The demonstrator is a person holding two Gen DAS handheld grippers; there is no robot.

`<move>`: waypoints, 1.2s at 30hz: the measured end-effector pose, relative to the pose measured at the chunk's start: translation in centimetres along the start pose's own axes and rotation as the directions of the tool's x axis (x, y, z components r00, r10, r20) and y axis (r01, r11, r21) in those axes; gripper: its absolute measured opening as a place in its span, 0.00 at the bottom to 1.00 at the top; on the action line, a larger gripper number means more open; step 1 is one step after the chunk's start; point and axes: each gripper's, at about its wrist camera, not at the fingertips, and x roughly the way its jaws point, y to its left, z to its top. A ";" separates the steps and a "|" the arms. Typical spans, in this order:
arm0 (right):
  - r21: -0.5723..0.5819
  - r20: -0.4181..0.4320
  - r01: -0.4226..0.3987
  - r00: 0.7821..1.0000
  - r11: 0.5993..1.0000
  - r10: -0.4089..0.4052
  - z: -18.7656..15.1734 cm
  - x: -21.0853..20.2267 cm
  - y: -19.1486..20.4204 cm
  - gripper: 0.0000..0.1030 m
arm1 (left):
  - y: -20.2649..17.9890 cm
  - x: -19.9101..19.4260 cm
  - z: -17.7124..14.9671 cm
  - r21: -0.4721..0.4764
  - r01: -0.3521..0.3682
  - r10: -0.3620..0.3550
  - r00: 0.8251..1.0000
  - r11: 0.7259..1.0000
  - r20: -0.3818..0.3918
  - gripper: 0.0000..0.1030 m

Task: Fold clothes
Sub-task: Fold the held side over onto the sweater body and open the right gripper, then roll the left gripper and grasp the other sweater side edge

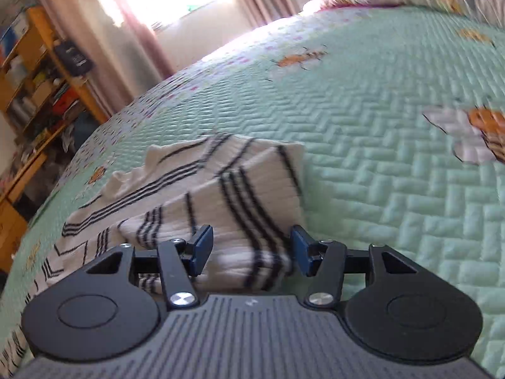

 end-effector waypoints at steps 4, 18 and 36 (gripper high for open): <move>0.036 0.100 -0.156 0.983 0.987 0.152 0.0 -2.3 0.1 0.61 | -0.2 0.4 0.3 0.007 -0.012 0.012 1.000 1.000 -0.006 0.99; -0.172 0.196 -0.129 0.967 0.977 0.162 -5.2 -11.6 0.4 0.72 | 3.4 -1.3 2.6 -0.194 0.078 -0.063 0.994 0.978 0.085 0.99; -0.020 0.167 -0.132 0.977 0.991 0.133 -11.8 -16.6 -8.4 0.72 | 15.4 8.4 7.0 -0.875 0.288 -0.006 0.951 0.390 0.310 0.99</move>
